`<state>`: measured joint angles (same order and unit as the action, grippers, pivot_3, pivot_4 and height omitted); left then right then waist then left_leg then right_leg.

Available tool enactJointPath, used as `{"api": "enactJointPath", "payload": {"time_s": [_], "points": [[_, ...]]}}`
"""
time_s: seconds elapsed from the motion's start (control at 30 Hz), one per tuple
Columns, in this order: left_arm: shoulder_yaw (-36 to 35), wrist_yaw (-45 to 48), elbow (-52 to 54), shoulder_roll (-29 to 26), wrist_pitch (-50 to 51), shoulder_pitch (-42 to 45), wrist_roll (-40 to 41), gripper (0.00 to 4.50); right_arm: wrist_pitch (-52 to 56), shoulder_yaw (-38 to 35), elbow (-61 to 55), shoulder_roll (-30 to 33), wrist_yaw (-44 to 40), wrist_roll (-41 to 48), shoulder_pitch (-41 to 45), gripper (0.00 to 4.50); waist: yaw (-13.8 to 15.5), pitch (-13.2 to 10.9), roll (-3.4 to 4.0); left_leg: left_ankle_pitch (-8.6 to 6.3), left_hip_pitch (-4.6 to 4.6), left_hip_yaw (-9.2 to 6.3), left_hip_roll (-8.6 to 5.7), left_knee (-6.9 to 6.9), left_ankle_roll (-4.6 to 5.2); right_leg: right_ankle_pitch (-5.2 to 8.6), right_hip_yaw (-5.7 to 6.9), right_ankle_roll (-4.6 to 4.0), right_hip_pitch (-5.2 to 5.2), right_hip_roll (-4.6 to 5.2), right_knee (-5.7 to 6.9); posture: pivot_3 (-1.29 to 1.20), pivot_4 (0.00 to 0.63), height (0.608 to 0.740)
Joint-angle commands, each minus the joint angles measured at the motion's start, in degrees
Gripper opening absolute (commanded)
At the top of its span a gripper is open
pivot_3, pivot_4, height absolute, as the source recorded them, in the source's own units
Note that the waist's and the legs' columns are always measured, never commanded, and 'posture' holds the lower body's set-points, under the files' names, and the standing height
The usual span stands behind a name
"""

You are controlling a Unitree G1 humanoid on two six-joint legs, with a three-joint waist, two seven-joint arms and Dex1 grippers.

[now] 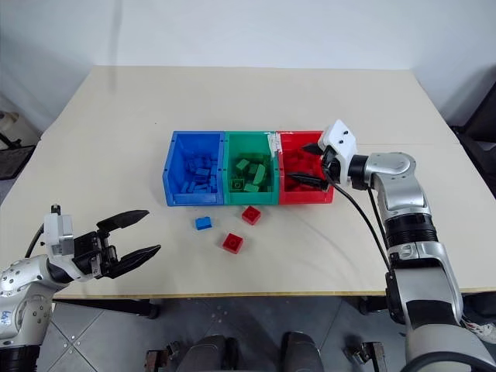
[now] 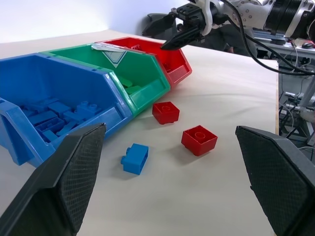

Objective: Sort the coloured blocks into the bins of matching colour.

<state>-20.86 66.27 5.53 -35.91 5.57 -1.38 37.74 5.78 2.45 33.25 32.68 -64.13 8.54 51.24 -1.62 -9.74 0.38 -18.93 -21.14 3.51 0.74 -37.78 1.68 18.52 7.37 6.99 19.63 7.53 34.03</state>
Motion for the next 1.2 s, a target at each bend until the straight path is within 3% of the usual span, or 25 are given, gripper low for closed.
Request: {"api": "enactJointPath", "payload": {"time_s": [0.03,0.17,0.37,0.5,0.73,0.83,0.97,1.2], "points": [[-0.4,0.6,0.2,-0.1,-0.9,-0.4,0.1,4.5,3.8,-1.8,-10.8,4.5,-4.9,4.0,-4.9,4.05,0.3,0.0,0.0,0.0,-0.01,-0.04,0.0,0.0,0.0,0.0,0.01,0.0,-0.01,0.01,0.0,0.0,0.15,0.74],[-1.1,1.3,-0.7,-0.6,-1.0,-0.8,0.3,4.5,8.9,-2.0,-20.2,10.5,-10.2,6.8,-13.9,4.05,0.9,0.0,-0.01,-0.02,-0.03,-0.16,-0.04,0.0,0.03,-0.01,0.03,0.01,-0.09,0.04,-0.07,0.0,0.15,0.74],[-2.8,4.5,-4.1,-2.9,-1.6,-1.0,0.5,4.5,6.4,-4.8,-24.3,22.2,-17.8,7.6,-28.4,4.05,1.4,0.0,0.01,-0.02,0.01,0.12,-0.02,-0.02,0.03,-0.01,0.04,0.01,-0.08,0.04,-0.22,0.0,0.15,0.74],[-2.9,7.6,-6.4,-4.3,-2.5,-0.5,0.2,4.5,5.9,-5.1,-25.5,24.8,-16.9,7.0,-32.0,4.05,1.3,0.0,0.01,-0.03,0.05,0.13,0.01,-0.01,0.04,-0.01,0.03,0.01,-0.09,0.05,-0.22,0.0,0.15,0.74],[-2.6,9.3,-8.7,-4.9,-2.6,1.6,0.4,4.5,12.9,0.0,-36.9,17.4,-11.4,9.1,-28.9,4.05,0.2,0.0,0.02,-0.04,0.06,0.16,0.15,0.01,-0.05,0.01,-0.01,-0.01,-0.02,0.04,-0.19,0.0,0.15,0.74],[-2.2,8.7,-8.3,-4.7,-2.2,2.5,0.2,4.5,15.1,4.8,-39.9,10.7,-8.0,8.7,-26.3,4.05,0.2,0.0,-0.01,-0.05,0.05,0.07,0.13,0.03,-0.06,0.01,0.01,-0.01,-0.02,0.06,-0.17,0.0,0.15,0.74],[-1.9,7.9,-7.2,-4.4,-2.1,2.3,-0.2,4.5,11.5,10.2,-37.0,0.5,-4.4,6.3,-21.6,4.05,0.1,0.0,0.0,-0.04,0.04,0.05,0.11,0.01,-0.06,0.01,0.01,-0.01,-0.01,0.06,-0.13,0.0,0.15,0.74],[-2.2,5.6,-3.5,-3.5,-1.7,-0.4,0.4,4.5,4.7,17.4,-31.4,-6.6,-5.7,2.7,-19.6,4.05,0.2,0.1,-0.1,-0.07,0.03,-0.14,-0.04,-0.01,0.0,0.0,0.04,0.01,-0.01,0.08,0.07,0.0,0.15,0.74]]}}
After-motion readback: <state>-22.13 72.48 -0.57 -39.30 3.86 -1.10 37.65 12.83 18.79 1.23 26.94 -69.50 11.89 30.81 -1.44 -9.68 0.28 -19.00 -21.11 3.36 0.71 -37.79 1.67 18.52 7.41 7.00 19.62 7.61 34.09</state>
